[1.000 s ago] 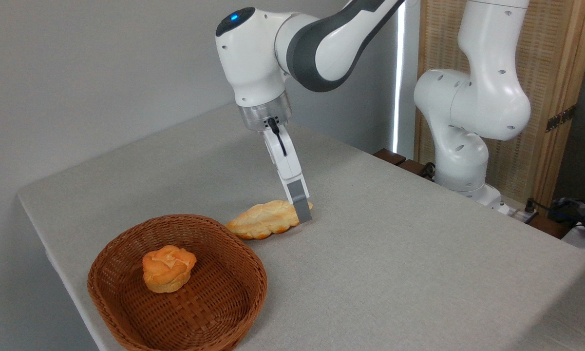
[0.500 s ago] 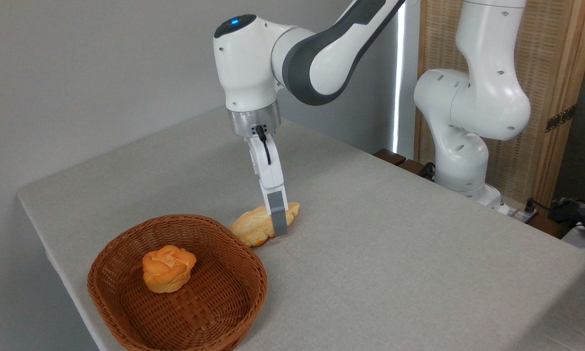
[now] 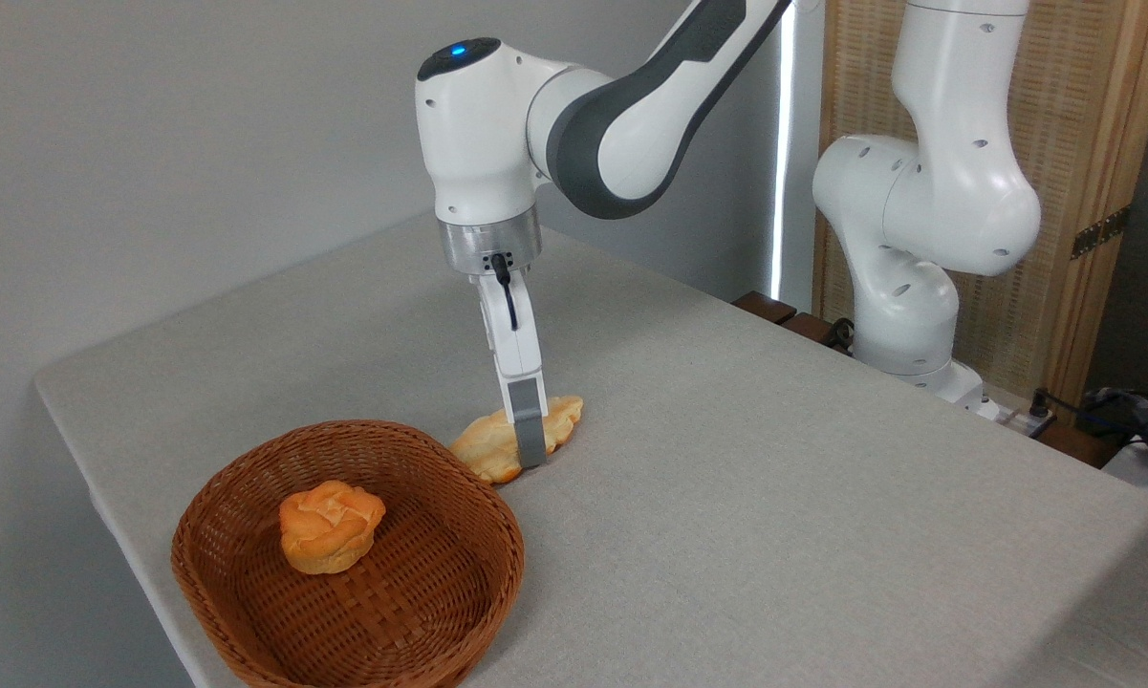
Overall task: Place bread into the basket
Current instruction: 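Close the gripper on the edge of the golden pastry, then lift the pastry and carry it over the wicker basket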
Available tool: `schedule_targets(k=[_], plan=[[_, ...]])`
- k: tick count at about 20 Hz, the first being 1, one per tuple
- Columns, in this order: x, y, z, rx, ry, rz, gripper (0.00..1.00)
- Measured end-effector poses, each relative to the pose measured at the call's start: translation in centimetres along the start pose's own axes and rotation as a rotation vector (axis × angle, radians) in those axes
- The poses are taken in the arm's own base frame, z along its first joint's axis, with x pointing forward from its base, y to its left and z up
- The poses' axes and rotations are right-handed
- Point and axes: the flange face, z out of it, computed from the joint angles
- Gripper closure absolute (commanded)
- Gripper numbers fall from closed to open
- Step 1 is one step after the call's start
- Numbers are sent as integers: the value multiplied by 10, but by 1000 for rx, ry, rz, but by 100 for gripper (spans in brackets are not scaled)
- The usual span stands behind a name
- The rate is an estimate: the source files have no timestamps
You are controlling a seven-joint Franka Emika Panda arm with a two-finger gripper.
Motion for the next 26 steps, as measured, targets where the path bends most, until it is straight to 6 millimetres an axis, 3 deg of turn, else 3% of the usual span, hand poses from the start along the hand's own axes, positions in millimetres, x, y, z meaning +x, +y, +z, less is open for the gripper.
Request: schedule_targets(k=[3,26], plan=[[0,0,0,0,0,0,65],[0,4,-1,-38,-26,5,68]])
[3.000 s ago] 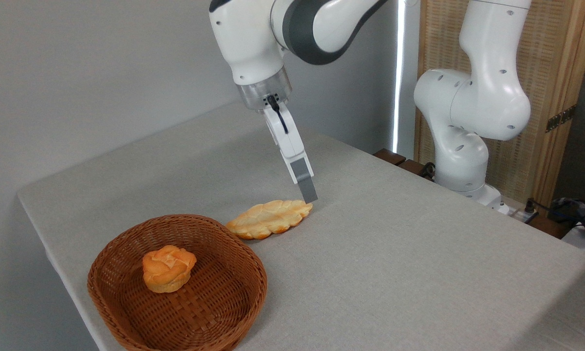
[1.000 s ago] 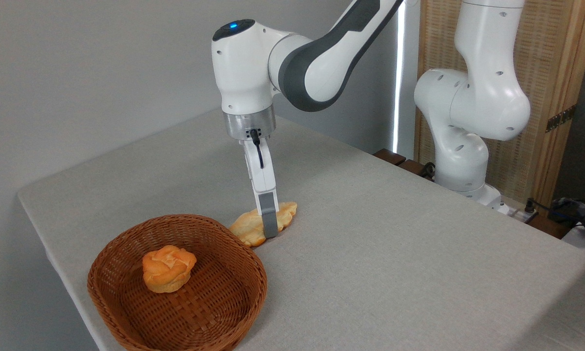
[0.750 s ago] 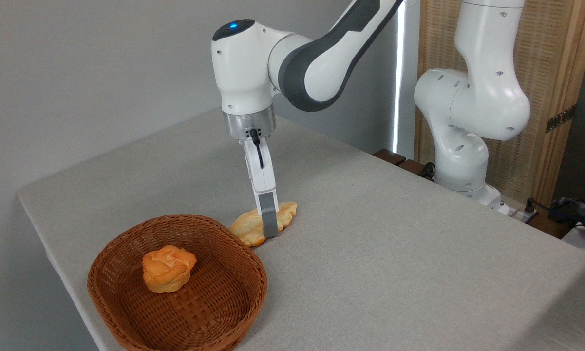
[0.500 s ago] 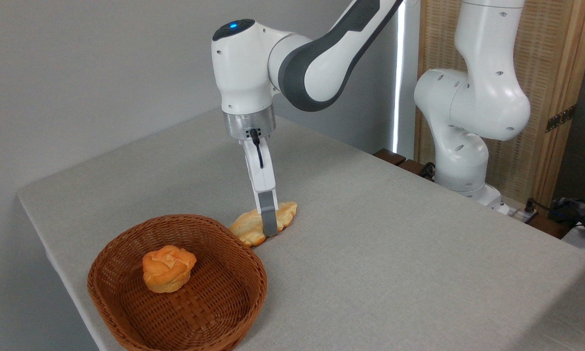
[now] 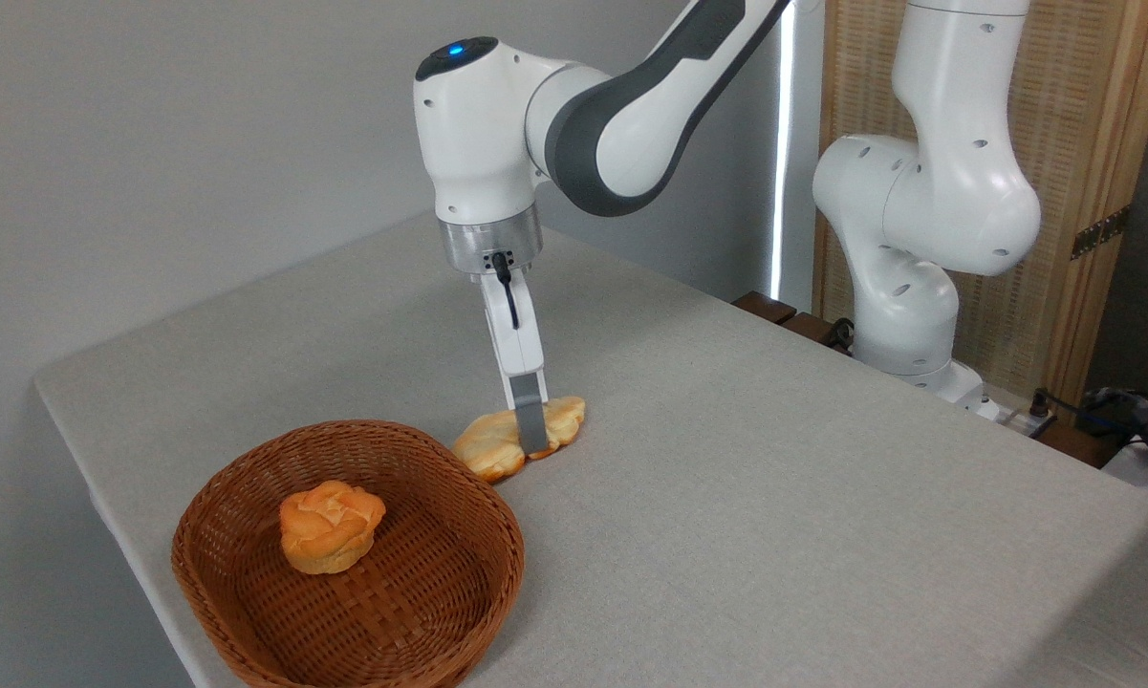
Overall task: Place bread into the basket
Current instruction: 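Lift the pastry and carry it over the wicker basket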
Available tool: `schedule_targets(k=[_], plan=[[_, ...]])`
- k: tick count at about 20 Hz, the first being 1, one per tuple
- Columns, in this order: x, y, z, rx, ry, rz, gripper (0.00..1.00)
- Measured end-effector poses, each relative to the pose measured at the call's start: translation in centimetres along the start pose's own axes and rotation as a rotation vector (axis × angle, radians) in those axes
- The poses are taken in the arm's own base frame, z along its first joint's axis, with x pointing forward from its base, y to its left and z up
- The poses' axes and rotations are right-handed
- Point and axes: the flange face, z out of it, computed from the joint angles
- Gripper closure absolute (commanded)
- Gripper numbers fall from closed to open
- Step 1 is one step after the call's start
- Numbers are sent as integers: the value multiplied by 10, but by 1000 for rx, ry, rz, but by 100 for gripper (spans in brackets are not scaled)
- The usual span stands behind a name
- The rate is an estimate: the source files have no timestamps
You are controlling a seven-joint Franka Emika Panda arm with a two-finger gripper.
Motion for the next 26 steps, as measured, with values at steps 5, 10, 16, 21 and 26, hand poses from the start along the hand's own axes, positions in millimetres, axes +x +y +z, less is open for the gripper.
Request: schedule_targets(k=[5,10,16,21,26], plan=[[13,19,-45,-134,-104,39,67],[12,-6,-107,-103,32,-33,67],[-40,-98,-165,2,204,-209,55],[-47,-158,-142,122,277,-279,55],[-32,-172,-119,132,277,-259,36]])
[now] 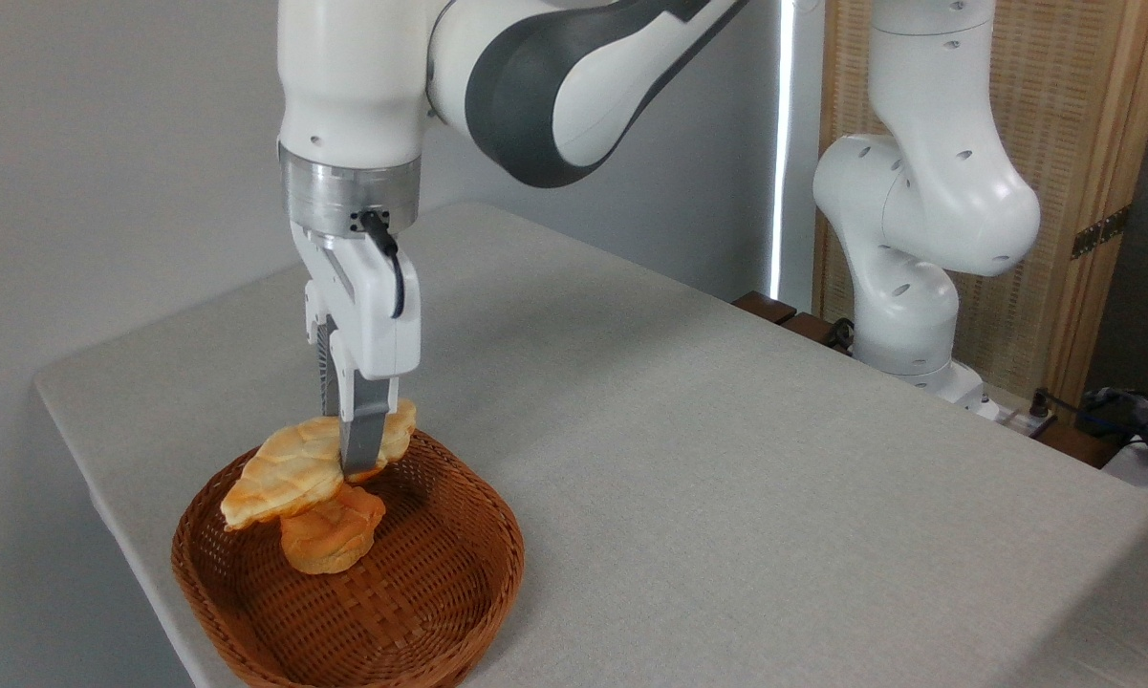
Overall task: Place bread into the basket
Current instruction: 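Lift the pastry and carry it over the wicker basket, then lower the pastry into the basket beside the bun and release it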
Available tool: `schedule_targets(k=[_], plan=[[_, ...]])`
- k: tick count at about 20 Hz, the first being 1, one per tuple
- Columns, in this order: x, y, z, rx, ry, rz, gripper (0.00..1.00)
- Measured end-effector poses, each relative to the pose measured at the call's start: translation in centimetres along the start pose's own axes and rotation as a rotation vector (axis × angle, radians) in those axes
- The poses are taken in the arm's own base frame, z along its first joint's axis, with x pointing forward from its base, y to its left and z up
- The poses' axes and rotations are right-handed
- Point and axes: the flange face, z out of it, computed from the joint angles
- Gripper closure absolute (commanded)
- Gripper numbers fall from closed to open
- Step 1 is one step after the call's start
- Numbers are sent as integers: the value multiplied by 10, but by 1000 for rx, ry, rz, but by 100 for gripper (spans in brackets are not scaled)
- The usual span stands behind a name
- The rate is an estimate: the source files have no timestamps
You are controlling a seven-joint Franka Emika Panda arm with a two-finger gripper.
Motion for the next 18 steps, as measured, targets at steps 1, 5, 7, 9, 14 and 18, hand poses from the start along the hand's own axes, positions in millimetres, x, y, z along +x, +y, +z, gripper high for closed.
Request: schedule_targets(k=[1,5,7,9,14,18], plan=[[1,1,1,-2,-1,7,29],[2,1,6,-8,-5,48,9],[2,0,9,-11,-9,75,0],[0,-1,11,-2,-32,107,0],[-4,-4,15,12,-68,141,0],[-4,-4,15,14,-70,151,0]])
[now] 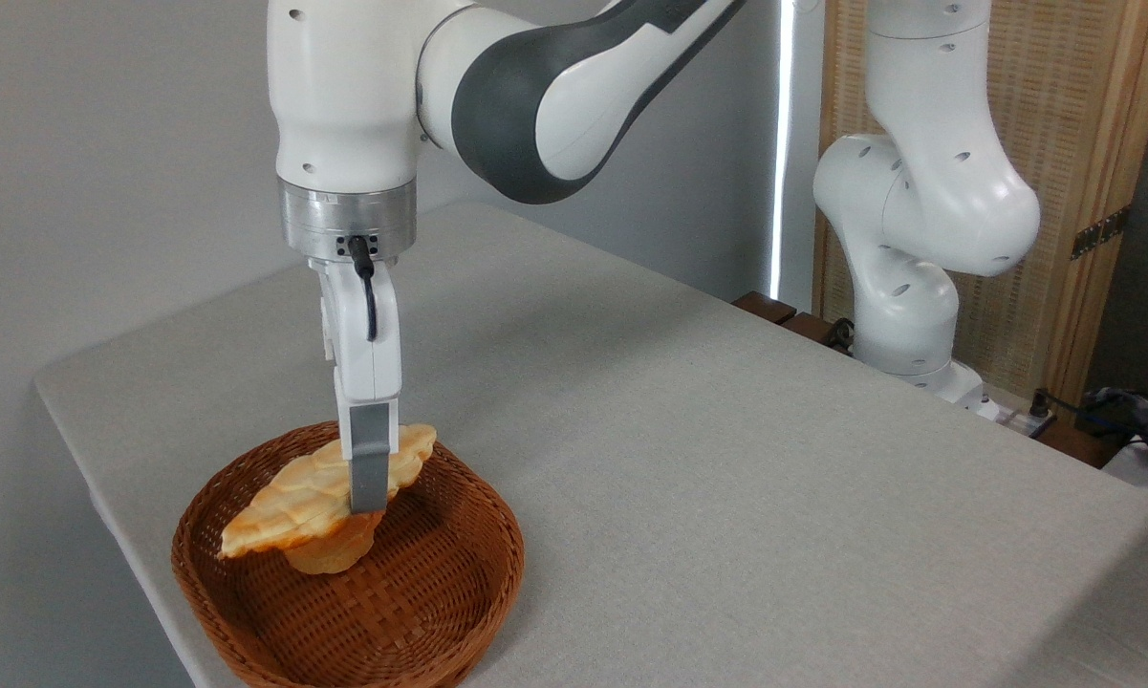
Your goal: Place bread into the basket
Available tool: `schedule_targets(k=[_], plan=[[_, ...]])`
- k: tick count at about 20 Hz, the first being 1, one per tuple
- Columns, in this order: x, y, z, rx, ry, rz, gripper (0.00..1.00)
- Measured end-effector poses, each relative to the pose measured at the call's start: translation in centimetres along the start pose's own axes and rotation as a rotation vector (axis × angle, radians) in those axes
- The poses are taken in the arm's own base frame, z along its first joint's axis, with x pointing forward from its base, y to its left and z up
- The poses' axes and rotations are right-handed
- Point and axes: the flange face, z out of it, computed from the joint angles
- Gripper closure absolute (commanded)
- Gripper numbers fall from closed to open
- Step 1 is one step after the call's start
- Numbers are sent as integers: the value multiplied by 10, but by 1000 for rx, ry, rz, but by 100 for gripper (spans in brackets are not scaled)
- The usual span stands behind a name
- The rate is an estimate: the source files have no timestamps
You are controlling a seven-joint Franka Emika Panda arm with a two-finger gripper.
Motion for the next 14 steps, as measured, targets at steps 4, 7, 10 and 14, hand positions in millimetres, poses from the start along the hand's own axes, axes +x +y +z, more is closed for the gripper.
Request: schedule_targets(k=[4,7,10,14], plan=[[-1,0,0,0,0,15,0],[-1,-1,-1,1,0,16,0],[-2,-2,-2,4,1,14,0],[-2,-1,-7,2,2,-52,0]])
